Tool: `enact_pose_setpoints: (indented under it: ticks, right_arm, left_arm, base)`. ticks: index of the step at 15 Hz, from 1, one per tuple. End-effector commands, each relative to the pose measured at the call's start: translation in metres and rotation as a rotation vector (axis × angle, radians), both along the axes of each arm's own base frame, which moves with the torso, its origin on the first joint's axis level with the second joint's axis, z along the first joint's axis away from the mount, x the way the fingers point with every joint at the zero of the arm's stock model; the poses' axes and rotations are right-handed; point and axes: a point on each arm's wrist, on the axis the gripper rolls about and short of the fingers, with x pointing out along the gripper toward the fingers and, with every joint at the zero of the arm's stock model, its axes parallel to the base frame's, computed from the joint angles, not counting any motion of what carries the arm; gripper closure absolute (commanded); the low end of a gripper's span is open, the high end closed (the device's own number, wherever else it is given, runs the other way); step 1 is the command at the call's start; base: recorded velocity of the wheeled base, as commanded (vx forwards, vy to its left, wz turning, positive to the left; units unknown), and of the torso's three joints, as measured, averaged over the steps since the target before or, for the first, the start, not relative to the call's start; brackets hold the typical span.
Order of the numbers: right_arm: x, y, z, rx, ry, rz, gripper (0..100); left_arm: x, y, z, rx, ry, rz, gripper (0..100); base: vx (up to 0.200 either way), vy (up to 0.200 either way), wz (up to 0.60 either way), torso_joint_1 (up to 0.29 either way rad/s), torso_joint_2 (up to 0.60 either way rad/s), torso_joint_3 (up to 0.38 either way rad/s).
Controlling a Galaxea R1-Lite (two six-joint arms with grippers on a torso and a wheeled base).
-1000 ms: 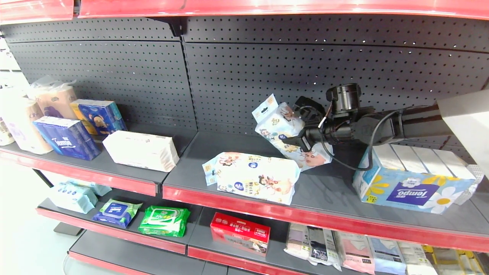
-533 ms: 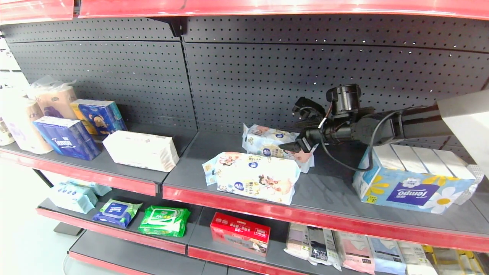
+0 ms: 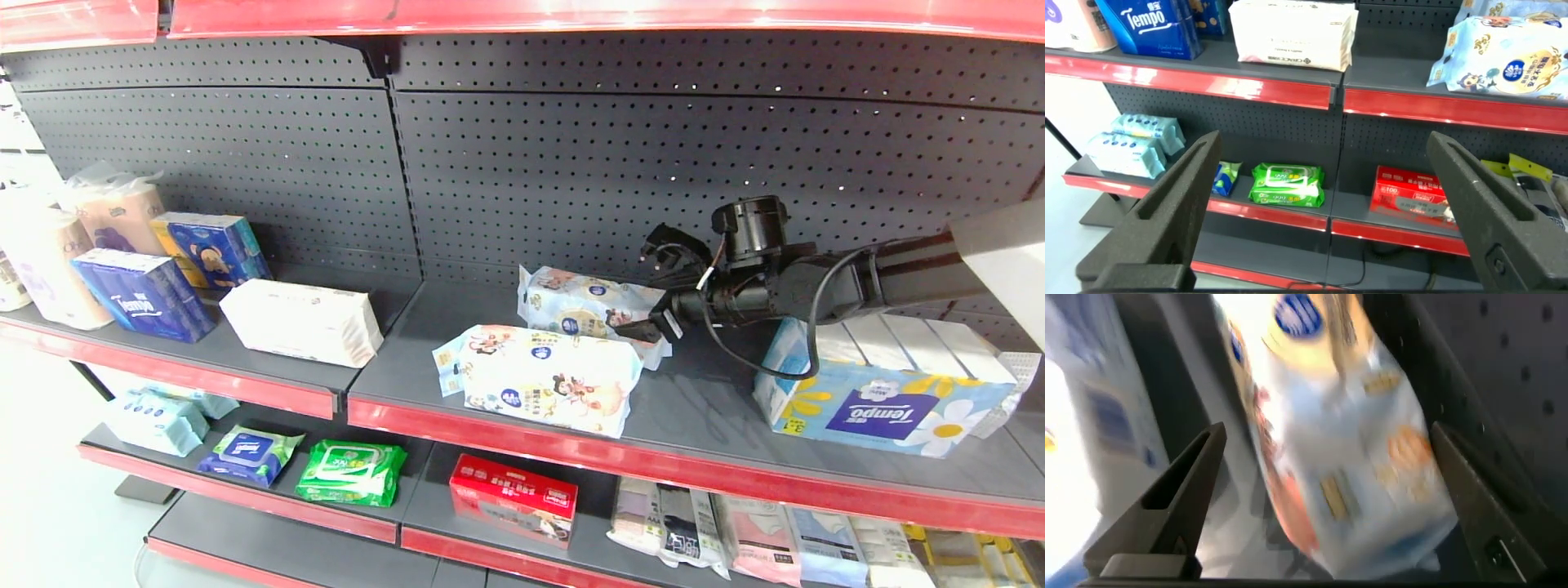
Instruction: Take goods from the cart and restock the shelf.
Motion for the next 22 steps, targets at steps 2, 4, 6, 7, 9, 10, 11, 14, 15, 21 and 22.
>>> enact_pose_setpoints:
  ticks: [2,4,6,7,9,10,11,14,15,21,22]
  right_arm:
    - [-0.0024,-0.0101,-0.0009,-0.007,0.011,-0.031,0]
    - [-0.0017,-0.0127,-0.0009,-0.007,0.011,-0.037,0]
    - [-0.0019,-0.0127,-0.0013,-0.009,0.012,-0.036,0]
    - [-0.0017,-0.0126,-0.0020,-0.008,0.014,-0.035,0]
    - [-0.0026,-0.0108,-0.0028,-0.008,0.017,-0.031,100]
    - [-0.0027,-0.0095,-0.0034,-0.008,0.019,-0.028,100]
    - [-0.0026,-0.0088,-0.0041,-0.009,0.020,-0.027,100]
    - [-0.0026,-0.0068,-0.0050,-0.008,0.023,-0.023,100]
    - [-0.0023,-0.0074,-0.0049,-0.008,0.021,-0.024,100]
    - [-0.0026,-0.0078,-0.0009,0.033,0.018,0.037,100]
    - [-0.0034,-0.0061,-0.0012,0.042,0.018,0.067,100]
  left_arm:
    - [0.0001,0.0000,0.0002,0.000,0.000,0.000,0]
    - [0.0001,0.0000,0.0000,0.000,0.001,0.000,0]
    - [0.0001,0.0000,0.0000,0.000,0.001,0.000,0]
    - [0.0001,0.0000,0.0000,0.000,0.001,0.000,0]
    - [0.0001,0.0000,0.0000,0.000,0.001,0.000,0]
    - [0.0001,0.0000,0.0002,0.000,0.000,0.000,0]
    - [0.0001,0.0000,0.0000,0.000,0.001,0.000,0]
    - [0.0001,0.0000,0.0000,0.000,0.001,0.000,0]
    - [0.0001,0.0000,0.0000,0.000,0.001,0.000,0]
    - [0.0001,0.0000,0.0000,0.000,0.001,0.000,0]
    - [0.0001,0.0000,0.0000,0.000,0.001,0.000,0]
  base:
    - [0.000,0.000,0.00,0.000,0.00,0.000]
    - [0.000,0.000,0.00,0.000,0.00,0.000]
    - [0.000,0.000,0.00,0.000,0.00,0.000]
    - [0.000,0.000,0.00,0.000,0.00,0.000]
    - [0.000,0.000,0.00,0.000,0.00,0.000]
    - [0.000,0.000,0.00,0.000,0.00,0.000]
    - [0.000,0.000,0.00,0.000,0.00,0.000]
    - [0.000,0.000,0.00,0.000,0.00,0.000]
    - [0.000,0.000,0.00,0.000,0.00,0.000]
    - [0.000,0.000,0.00,0.000,0.00,0.000]
    - [0.000,0.000,0.00,0.000,0.00,0.000]
